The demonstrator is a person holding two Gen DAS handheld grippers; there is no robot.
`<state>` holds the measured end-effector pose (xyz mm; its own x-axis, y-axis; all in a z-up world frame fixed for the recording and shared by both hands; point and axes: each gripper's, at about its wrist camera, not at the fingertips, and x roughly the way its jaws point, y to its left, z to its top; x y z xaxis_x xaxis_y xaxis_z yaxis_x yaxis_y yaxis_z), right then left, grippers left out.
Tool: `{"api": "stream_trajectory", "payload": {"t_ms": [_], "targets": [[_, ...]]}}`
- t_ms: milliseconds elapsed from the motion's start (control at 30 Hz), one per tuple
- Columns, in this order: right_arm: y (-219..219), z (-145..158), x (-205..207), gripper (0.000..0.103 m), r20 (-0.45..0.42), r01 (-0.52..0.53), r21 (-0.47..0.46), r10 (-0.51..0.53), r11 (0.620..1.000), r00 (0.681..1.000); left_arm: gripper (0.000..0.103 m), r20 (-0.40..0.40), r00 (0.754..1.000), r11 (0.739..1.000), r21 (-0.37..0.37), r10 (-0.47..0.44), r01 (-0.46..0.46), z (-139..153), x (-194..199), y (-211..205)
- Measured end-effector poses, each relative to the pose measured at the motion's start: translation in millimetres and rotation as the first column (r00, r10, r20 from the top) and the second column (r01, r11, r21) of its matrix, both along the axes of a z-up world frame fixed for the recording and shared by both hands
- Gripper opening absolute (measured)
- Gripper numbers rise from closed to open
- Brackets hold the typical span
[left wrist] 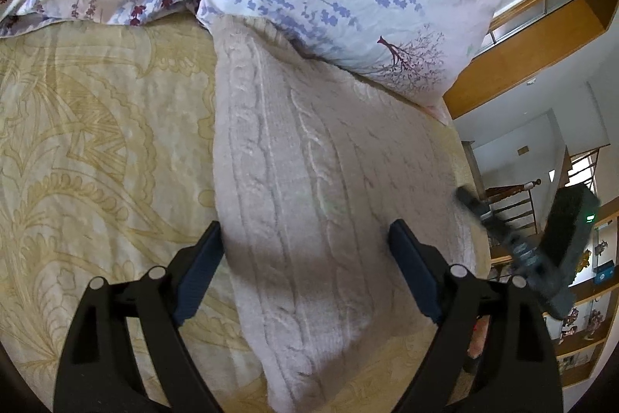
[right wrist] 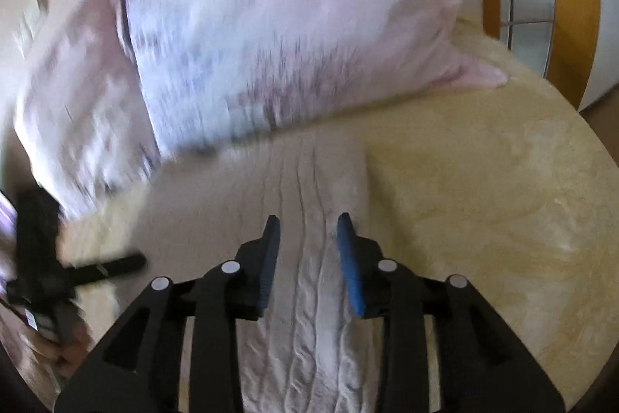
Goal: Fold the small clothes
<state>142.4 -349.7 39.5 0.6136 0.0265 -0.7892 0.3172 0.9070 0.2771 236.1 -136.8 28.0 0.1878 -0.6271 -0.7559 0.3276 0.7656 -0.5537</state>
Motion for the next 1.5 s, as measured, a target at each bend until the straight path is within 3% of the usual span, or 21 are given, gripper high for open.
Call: {"api": "stream_trajectory", "payload": {"t_ms": [33, 100, 233, 267, 300, 367, 467, 600, 833, 967, 1167, 1233, 1500], "targets": [[3, -13, 5, 0.037, -0.054, -0.008, -0.011, 0.007, 1.0, 0.999, 0.086, -0.001, 1.0, 1.0, 0.0, -0.001, 0.001, -1, 0, 1], [2, -19, 4, 0.038, -0.029, -0.001, -0.008, 0.001, 1.0, 1.0, 0.086, -0.001, 1.0, 1.0, 0.005, -0.006, 0.006, -2, -1, 0], [-16, -13, 0, 0.038, -0.036, 0.026, 0.132, -0.022, 0.991, 0.999, 0.087, 0.014, 1.0, 0.999, 0.029, -0.016, 0.016, -1, 0, -9], [-25, -9, -4, 0.044, -0.024, 0.041, 0.197, -0.037, 0.979, 0.999, 0.087, 0.012, 1.0, 0.999, 0.03, -0.02, 0.02, -1, 0, -10], [-34, -6, -7, 0.058, -0.011, 0.054, 0.256, -0.053, 0.965, 0.999, 0.088, 0.006, 1.0, 0.999, 0.031, -0.025, 0.025, -1, 2, -11], [-45, -3, -11, 0.074, -0.006, 0.09, 0.307, -0.092, 0.948, 0.996, 0.088, -0.023, 0.999, 1.0, 0.012, -0.027, 0.027, -4, 6, -10], [-59, -9, -9, 0.074, -0.049, 0.118, 0.359, -0.107, 0.926, 0.993, 0.087, -0.072, 0.997, 0.999, -0.036, -0.025, 0.022, -10, 12, -3], [-68, -31, -3, 0.074, -0.1, 0.114, 0.484, -0.075, 0.867, 0.992, 0.086, -0.085, 0.996, 0.997, -0.082, -0.019, 0.012, -12, 16, 3], [-63, -38, 0, 0.074, -0.068, 0.068, 0.541, -0.037, 0.838, 0.997, 0.079, -0.107, 0.994, 0.99, -0.143, -0.005, -0.01, -14, 19, 11], [-52, -39, 8, 0.072, -0.04, 0.024, 0.553, -0.002, 0.833, 0.999, 0.07, -0.135, 0.991, 0.978, -0.202, 0.028, -0.055, -18, 21, 21], [-42, -45, 10, 0.045, -0.021, -0.026, 0.578, 0.046, 0.815, 0.999, 0.05, -0.185, 0.982, 0.958, -0.271, 0.041, -0.091, -29, 20, 33], [-42, -46, 7, 0.036, -0.003, -0.039, 0.618, 0.052, 0.785, 0.999, 0.043, -0.163, 0.986, 0.957, -0.278, 0.032, -0.077, -24, 15, 37], [-19, -18, -1, 0.03, 0.083, -0.112, 0.632, 0.077, 0.766, 0.994, 0.037, -0.126, 0.992, 0.942, -0.333, -0.007, -0.036, 3, 6, 58]]}}
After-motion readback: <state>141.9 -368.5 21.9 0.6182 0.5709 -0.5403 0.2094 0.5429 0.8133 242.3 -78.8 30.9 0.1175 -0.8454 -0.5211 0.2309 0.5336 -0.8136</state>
